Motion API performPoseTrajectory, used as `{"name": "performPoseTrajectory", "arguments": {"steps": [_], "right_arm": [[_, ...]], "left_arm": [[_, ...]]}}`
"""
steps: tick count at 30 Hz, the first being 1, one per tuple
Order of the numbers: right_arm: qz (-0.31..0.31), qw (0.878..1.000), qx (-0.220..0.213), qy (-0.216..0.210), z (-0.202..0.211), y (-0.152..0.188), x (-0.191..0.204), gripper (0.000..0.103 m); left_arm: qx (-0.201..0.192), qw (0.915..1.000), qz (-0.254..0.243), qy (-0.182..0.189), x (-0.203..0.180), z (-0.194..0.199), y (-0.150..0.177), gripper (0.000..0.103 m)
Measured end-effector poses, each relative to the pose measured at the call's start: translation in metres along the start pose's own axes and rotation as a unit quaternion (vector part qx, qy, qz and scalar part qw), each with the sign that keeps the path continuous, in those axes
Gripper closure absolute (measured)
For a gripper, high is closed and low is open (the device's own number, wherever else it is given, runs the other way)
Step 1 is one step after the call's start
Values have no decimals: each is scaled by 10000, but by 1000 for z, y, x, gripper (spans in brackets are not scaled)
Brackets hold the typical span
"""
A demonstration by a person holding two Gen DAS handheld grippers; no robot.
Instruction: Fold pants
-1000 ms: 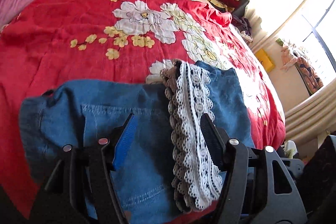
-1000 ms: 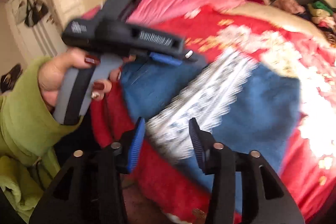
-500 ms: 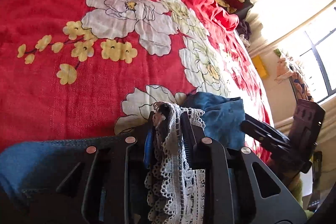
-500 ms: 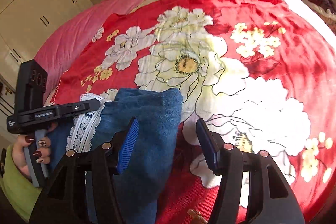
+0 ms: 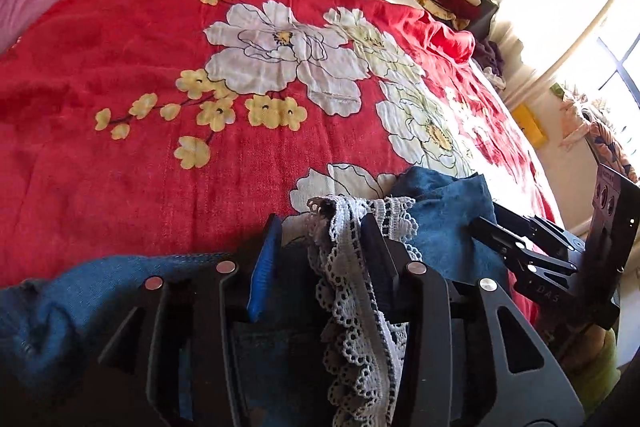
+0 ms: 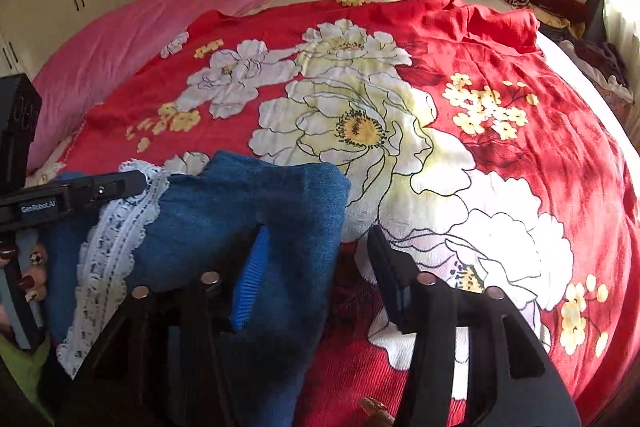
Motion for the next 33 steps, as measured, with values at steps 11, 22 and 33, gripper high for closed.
{"name": "performPoseTrajectory", "arguments": {"steps": [11, 22, 33], "right_arm": [[103, 9981, -490, -353, 91, 32, 30, 49], [808, 9947, -71, -628, 111, 82, 73, 49], [1031, 9917, -114, -754, 118, 86, 91, 49]], "left_arm": [[-239, 9993, -275, 7, -8, 79, 43, 48], [366, 9986, 134, 365, -32, 88, 107, 48], [567, 9972, -478, 94, -41, 78, 127, 86]]}}
Point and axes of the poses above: each gripper's, at about its wrist camera, not at the fingertips, and z roughly against the way its jaws point, x to its left, y to its underside, the point moved 5 cm from there along -z, roughly the way its jaws point, and after that the axes turned 11 degrees about -x, right-handed, at the moved point
